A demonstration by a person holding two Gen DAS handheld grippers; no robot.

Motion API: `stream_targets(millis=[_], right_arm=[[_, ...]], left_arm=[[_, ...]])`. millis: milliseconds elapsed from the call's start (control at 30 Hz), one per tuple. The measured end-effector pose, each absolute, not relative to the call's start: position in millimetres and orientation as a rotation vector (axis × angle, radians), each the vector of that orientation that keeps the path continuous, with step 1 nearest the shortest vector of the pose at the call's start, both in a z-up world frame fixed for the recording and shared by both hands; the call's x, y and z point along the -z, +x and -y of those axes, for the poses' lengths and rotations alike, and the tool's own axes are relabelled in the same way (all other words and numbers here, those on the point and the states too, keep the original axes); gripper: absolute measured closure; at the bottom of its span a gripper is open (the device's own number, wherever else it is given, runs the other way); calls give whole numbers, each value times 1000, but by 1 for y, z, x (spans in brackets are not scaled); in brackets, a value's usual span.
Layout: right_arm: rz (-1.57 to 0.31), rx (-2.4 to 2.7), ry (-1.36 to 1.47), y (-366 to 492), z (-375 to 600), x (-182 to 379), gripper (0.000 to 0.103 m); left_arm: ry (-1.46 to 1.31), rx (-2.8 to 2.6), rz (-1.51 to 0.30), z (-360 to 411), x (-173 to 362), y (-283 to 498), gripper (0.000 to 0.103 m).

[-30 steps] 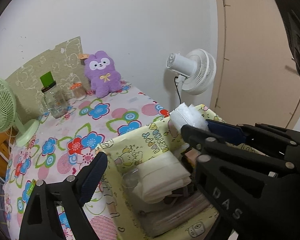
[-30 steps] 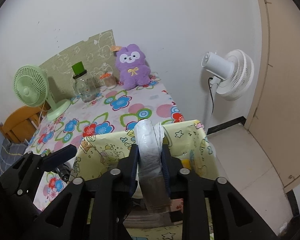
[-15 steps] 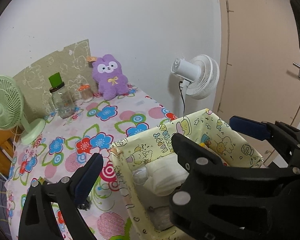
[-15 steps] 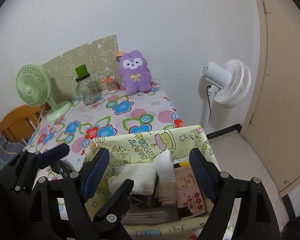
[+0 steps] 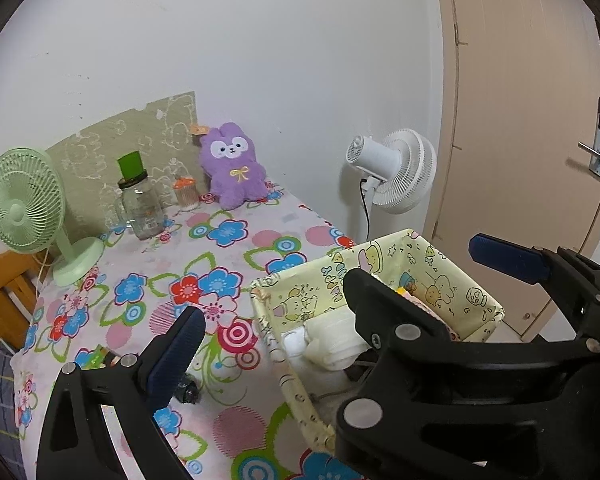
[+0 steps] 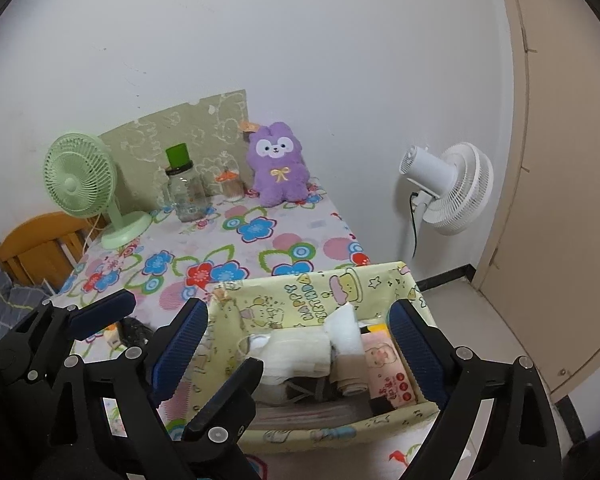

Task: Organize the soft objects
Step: 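Withdraw both open tools from the yellow box back over the bed, then move the open left tool to the black plastic bag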

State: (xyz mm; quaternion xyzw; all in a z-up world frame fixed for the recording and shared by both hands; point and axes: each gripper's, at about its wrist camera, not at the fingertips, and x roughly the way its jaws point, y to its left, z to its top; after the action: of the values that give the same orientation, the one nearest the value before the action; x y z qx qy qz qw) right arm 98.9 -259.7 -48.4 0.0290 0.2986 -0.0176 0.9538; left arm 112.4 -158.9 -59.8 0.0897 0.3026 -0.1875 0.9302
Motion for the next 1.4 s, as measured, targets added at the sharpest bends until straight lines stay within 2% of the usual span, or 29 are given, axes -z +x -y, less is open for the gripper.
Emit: stream_targets(millis=[1000,1167,1400], right_arm=[[-594,-85,-9,72,180,46,9],[-600,-115,-10,76,166,48,9],[-612,-141,-19,83,145,54,9]], left_arm=[[128,301,-606,81,59,84,3],[100,309,-602,67,61,85,7],[87,287,-618,47,66,91,7]])
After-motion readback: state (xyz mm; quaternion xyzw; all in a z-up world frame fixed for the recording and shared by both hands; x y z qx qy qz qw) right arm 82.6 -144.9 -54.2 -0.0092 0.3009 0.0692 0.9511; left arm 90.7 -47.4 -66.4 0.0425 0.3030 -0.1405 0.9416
